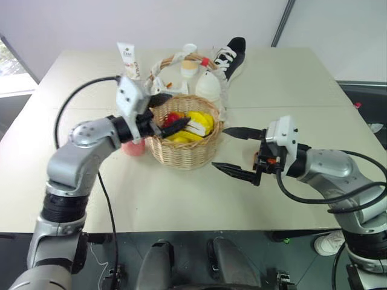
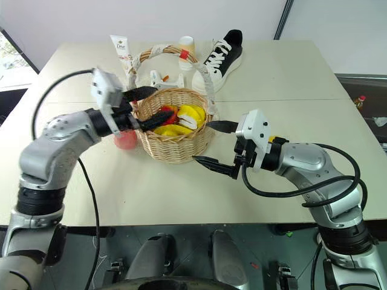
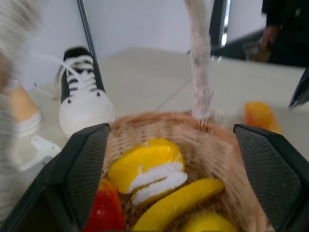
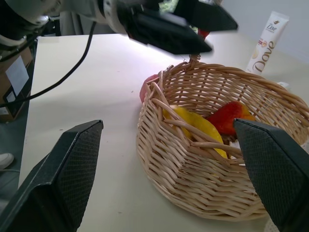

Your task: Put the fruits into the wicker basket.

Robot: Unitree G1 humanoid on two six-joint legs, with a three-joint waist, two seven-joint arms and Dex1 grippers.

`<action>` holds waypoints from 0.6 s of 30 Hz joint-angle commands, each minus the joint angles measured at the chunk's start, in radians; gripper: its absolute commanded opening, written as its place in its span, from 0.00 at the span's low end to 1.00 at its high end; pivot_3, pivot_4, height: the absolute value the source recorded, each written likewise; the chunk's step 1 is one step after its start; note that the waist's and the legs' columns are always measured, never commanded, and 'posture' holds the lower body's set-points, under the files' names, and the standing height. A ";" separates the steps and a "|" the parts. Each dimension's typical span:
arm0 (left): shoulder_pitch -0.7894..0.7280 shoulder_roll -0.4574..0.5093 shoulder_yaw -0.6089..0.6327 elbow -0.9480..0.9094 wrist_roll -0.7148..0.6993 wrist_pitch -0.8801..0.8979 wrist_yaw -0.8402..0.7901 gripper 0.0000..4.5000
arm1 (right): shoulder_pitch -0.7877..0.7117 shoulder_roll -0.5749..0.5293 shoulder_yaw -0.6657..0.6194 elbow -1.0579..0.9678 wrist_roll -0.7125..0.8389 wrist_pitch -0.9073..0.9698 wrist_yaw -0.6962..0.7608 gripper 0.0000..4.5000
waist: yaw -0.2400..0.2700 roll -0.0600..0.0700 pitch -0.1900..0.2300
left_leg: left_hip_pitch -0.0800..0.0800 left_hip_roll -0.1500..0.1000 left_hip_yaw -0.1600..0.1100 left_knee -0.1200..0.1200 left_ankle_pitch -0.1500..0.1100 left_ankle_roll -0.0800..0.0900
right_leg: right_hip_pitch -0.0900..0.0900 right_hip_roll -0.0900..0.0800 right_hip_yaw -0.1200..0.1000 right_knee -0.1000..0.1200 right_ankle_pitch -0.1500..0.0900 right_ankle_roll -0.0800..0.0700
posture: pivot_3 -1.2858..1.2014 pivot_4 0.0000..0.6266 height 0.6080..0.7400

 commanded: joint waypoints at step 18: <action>0.244 0.179 0.040 0.209 0.210 -0.050 -0.010 0.99 | -0.051 0.024 0.017 -0.028 -0.002 -0.007 0.002 1.00 | 0.006 0.000 0.000 | -0.001 0.000 0.001 -0.001 0.000 0.000 | 0.000 -0.002 0.000 -0.002 0.000 0.000 | 0.52 0.24 1.00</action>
